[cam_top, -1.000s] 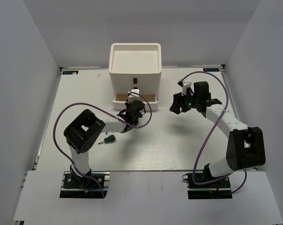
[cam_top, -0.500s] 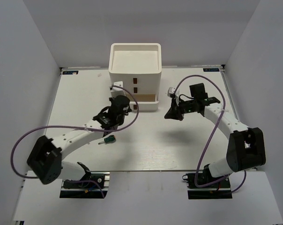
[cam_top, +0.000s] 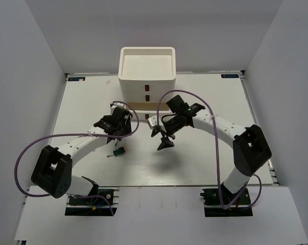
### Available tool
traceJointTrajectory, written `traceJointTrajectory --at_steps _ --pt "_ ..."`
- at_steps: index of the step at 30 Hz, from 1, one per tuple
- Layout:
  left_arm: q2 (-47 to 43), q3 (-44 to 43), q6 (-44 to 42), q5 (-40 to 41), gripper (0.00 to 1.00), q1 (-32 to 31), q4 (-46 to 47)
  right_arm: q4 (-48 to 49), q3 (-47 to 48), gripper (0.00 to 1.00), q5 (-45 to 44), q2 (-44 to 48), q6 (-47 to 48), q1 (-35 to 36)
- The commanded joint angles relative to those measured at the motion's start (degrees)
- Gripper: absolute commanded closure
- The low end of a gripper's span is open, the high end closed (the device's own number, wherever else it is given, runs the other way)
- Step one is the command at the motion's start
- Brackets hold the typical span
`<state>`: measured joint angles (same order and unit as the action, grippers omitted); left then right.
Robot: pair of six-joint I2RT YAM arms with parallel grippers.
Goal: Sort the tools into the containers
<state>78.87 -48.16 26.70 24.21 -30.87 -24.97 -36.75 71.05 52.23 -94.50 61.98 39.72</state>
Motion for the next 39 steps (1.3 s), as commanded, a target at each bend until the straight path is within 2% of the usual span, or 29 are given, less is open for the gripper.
traceJointTrajectory --at_steps 1,5,6,10,15,18,21,22,25,28,29,33,36,37,39 --pt "-3.4 0.5 -2.6 -4.6 0.19 3.9 -1.2 6.2 -0.7 0.23 -4.2 -1.3 3.9 3.4" --pt "-2.4 5.3 -5.9 -10.9 0.24 7.7 4.0 11.3 1.3 0.23 -6.9 -4.1 -0.3 6.9" --pt "-1.7 5.3 -6.4 -12.2 0.24 8.3 5.2 11.6 1.3 0.24 -7.0 -4.7 -3.3 7.3" --pt "2.3 5.3 -9.6 -18.8 0.27 9.9 10.8 13.4 -0.6 0.24 -9.0 -3.9 -4.6 7.7" --pt "5.2 3.6 -12.2 -21.0 0.28 10.5 12.1 13.8 -4.9 0.24 -10.5 -1.0 -4.4 7.4" --pt "7.9 3.0 -13.3 -21.0 0.33 11.0 12.1 14.6 -7.3 0.24 -10.6 0.9 -5.0 7.3" --pt "8.9 3.0 -13.3 -21.0 0.45 11.5 12.1 15.0 -8.4 0.24 -10.7 2.1 -6.9 7.3" --pt "8.9 3.0 -13.3 -20.2 0.58 11.5 12.1 15.2 -8.6 0.24 -10.7 2.5 -7.2 7.2" --pt "9.5 3.0 -13.3 -20.2 0.77 11.5 12.1 15.2 -9.2 0.26 -10.8 3.0 -7.5 6.9" --pt "8.4 2.4 -12.8 -20.9 0.81 11.5 12.1 15.3 -9.5 0.26 -10.8 3.4 -7.8 6.8" --pt "6.6 2.4 -12.0 -21.0 0.87 11.5 11.6 15.3 -9.9 0.26 -10.8 3.9 -8.2 6.6" --pt "-1.5 -0.8 -5.5 -23.5 0.96 11.5 10.4 15.4 -10.8 0.26 -11.4 5.8 -9.4 6.2" --pt "-6.2 -1.4 7.5 -23.5 1.00 11.0 12.9 16.2 -12.1 0.30 -13.5 8.1 -13.4 5.5" --pt "-8.1 -1.4 14.5 -23.5 1.00 10.4 14.4 16.4 -12.3 0.33 -14.3 9.0 -14.6 5.0" --pt "-8.7 -1.9 20.8 -23.1 1.00 10.4 16.2 16.1 -13.1 0.56 -17.2 10.6 -18.4 4.3"
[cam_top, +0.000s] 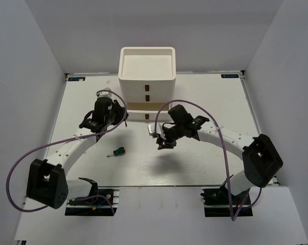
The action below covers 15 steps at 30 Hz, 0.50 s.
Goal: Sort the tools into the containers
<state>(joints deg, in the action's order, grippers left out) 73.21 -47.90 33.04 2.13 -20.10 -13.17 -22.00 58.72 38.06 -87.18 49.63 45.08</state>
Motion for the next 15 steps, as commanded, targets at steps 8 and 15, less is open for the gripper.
traceJointTrajectory --at_steps 8,15 --pt "0.3 -5.7 39.7 4.6 1.00 -0.4 8.2 1.1 -6.8 1.00 -7.8 11.7 -11.2 -4.0" --pt "5.1 -6.2 52.4 7.7 1.00 -1.5 9.5 1.9 -11.6 1.00 -8.8 16.4 -13.6 -6.6"
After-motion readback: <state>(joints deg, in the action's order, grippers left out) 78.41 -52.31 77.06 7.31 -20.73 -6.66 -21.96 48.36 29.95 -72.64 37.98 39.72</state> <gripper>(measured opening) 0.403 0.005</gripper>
